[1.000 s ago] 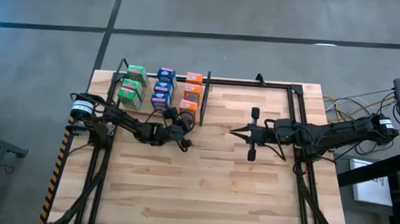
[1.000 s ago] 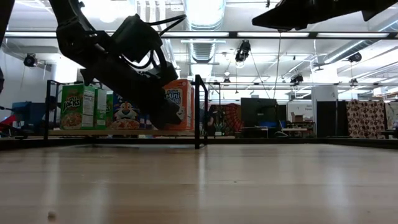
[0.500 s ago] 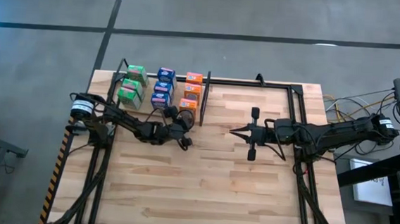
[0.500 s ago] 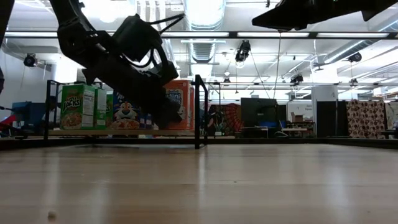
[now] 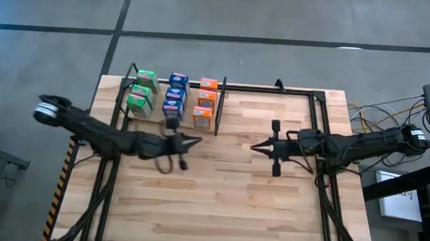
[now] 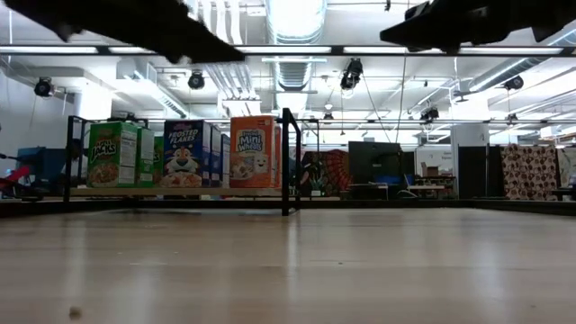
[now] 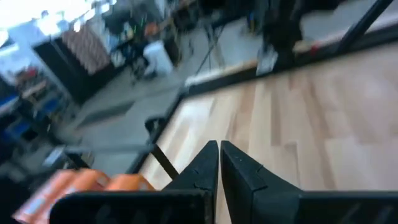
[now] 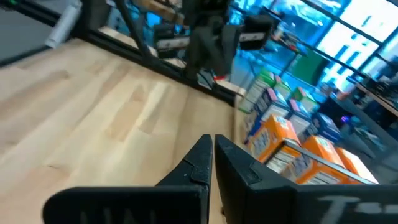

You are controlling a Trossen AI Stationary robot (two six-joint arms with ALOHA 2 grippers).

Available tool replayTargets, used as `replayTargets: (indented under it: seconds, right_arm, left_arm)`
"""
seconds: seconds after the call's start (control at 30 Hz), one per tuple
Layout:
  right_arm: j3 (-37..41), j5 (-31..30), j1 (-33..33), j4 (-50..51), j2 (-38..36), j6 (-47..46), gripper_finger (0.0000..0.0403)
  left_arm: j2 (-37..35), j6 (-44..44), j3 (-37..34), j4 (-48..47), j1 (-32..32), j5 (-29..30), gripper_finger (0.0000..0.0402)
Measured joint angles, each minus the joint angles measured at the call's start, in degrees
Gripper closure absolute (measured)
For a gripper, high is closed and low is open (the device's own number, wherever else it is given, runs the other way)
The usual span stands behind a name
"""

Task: Stack cereal on shelf
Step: Return to Home Position

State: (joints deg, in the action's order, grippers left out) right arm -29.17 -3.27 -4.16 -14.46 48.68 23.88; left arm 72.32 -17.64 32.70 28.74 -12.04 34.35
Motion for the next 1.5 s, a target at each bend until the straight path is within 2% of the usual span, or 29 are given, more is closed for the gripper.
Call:
replayTargets:
  seconds: [0.1,0.3,0.5,0.93,1.1,1.5]
  right_arm:
    - [1.2,2.2,0.8,0.0,-2.5,-0.7,0.0394]
    - [4.6,2.3,1.2,0.0,-7.4,-1.4,0.0394]
    - [7.5,2.0,1.2,-0.9,-11.9,-2.2,0.0394]
    - [14.6,3.8,1.2,-4.3,-21.8,-2.9,0.0394]
    - [17.4,3.7,1.2,-4.5,-27.8,-3.8,0.0394]
    - [23.2,4.9,1.2,-3.7,-41.8,-3.3,0.0394]
  left_arm:
    - [-9.4,-1.1,-4.2,-0.4,-1.1,-1.1,0.0401]
    - [-27.3,0.1,-12.5,-1.1,-1.2,-0.9,0.0401]
    - [-38.9,0.6,-16.5,-1.2,-1.2,-0.8,0.0401]
    - [-45.9,-4.1,-16.9,-4.7,-1.2,-0.8,0.0401]
    - [-49.8,-5.0,-16.9,-9.6,-1.1,-0.9,0.0401]
    - [-59.7,-3.7,-20.0,-13.4,-1.1,-0.9,0.0401]
